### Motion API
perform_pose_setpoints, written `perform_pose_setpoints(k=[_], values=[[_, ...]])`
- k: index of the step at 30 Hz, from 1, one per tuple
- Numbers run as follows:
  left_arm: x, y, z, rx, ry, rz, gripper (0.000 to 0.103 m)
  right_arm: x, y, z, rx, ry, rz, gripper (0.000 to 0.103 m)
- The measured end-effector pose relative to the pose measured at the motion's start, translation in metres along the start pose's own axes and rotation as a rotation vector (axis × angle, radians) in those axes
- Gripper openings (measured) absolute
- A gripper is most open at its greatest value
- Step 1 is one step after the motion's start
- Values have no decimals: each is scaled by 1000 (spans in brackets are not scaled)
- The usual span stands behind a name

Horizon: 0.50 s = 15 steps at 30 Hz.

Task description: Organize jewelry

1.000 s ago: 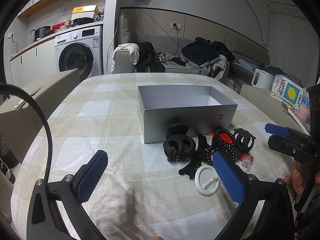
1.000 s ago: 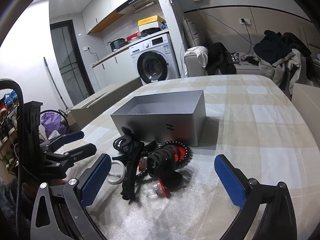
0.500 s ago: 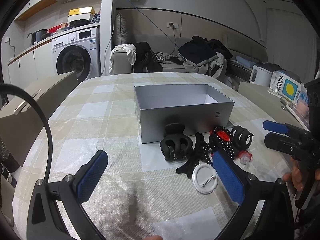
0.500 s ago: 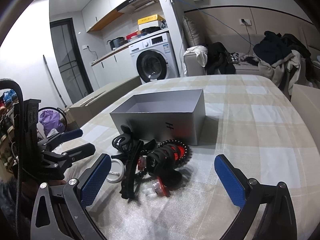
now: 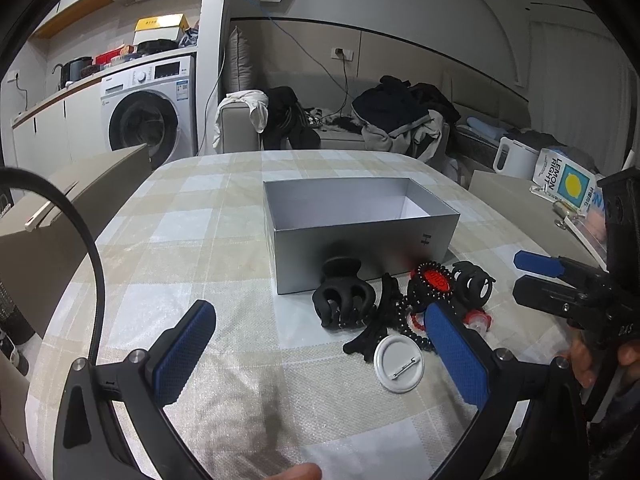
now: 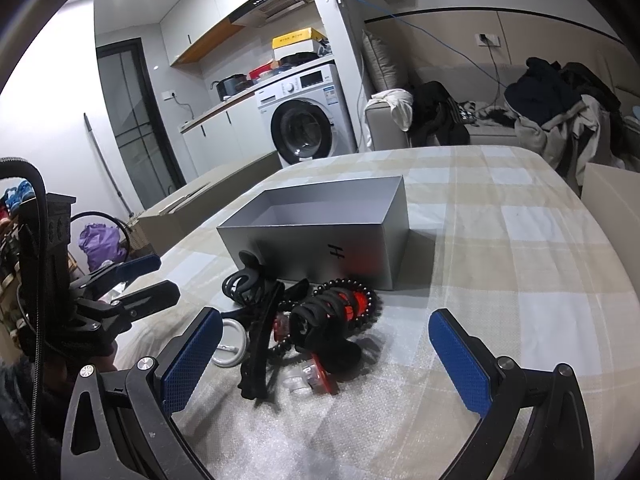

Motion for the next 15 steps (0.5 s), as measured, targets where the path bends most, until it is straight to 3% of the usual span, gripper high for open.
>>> perform_pose_setpoints(k=[3, 6, 11, 13, 15], values=[[0, -1, 0, -19, 16, 10, 102, 2, 3, 1, 31, 9, -9, 103], [-1, -2, 0, -16, 23, 1, 102, 7, 0, 3, 10, -5, -39, 103], [-3, -4, -3, -7, 55, -27, 102, 4, -8, -7, 4, 45, -98, 103], [-2, -5, -4, 11, 54, -43, 102, 2, -11, -15, 12, 67, -140, 96], [0, -6, -7, 26, 58, -54, 102, -2, -15, -24, 21, 100, -183, 77]])
Point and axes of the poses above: each gripper's, at about its wrist camera, not at the fingertips, and z roughly against the way its jaws point, y to its left, x to its top, the point moved 7 cm from there along -z, roughly the way its jaws point, and after that the axes turned 6 degrees about x, right-handed, at the moved point
